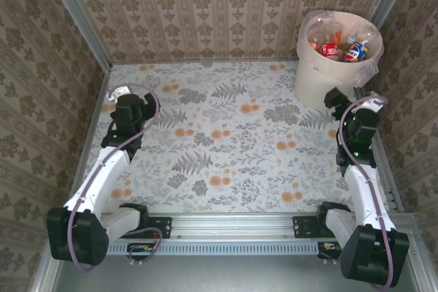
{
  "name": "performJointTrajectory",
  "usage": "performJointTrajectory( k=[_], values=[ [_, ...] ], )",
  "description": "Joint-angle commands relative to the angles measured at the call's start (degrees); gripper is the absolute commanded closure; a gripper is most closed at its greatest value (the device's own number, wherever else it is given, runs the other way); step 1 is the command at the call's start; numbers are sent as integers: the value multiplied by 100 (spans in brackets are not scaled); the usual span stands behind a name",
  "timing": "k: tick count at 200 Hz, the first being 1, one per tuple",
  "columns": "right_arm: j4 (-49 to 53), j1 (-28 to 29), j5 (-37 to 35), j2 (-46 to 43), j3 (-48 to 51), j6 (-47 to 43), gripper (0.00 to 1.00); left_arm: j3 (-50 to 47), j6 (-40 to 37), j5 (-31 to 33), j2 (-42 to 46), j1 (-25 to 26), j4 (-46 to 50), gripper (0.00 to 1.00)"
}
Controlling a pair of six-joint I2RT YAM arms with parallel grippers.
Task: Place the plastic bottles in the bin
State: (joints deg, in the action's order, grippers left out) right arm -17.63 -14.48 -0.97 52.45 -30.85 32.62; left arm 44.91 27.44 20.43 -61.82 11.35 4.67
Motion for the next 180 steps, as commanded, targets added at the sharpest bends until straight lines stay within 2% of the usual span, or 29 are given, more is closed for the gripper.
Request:
performJointTrajectory(
  k=[1, 34, 59, 90, 127, 150, 180],
  values=[
    [-375, 81, -395, -152, 360, 457, 0, -335, -735, 701, -64, -142, -344, 0],
    [425, 395, -1043, -189, 640, 210, 0, -1036, -1468, 795, -490, -229, -1645, 0],
    [497, 536, -1313, -12, 886, -79, 0, -1107, -1847, 268, -1144, -426, -2197, 0],
    [415, 604, -1140, 536, 805, -441, 0, -989, -2386, -353, -1596, -506, -2788, 0],
    [385, 777, -1033, 1019, 504, -1003, 0, -870, -2566, -915, -1714, -601, -2760, 0],
    [-85, 982, -1002, 1386, 576, -1619, 0, -1058, -2513, -803, -1426, -601, -2544, 0],
    [-1716, 1161, -746, 2060, 973, -1815, 0, -1561, -2521, -545, -1279, -624, -2742, 0]
  ],
)
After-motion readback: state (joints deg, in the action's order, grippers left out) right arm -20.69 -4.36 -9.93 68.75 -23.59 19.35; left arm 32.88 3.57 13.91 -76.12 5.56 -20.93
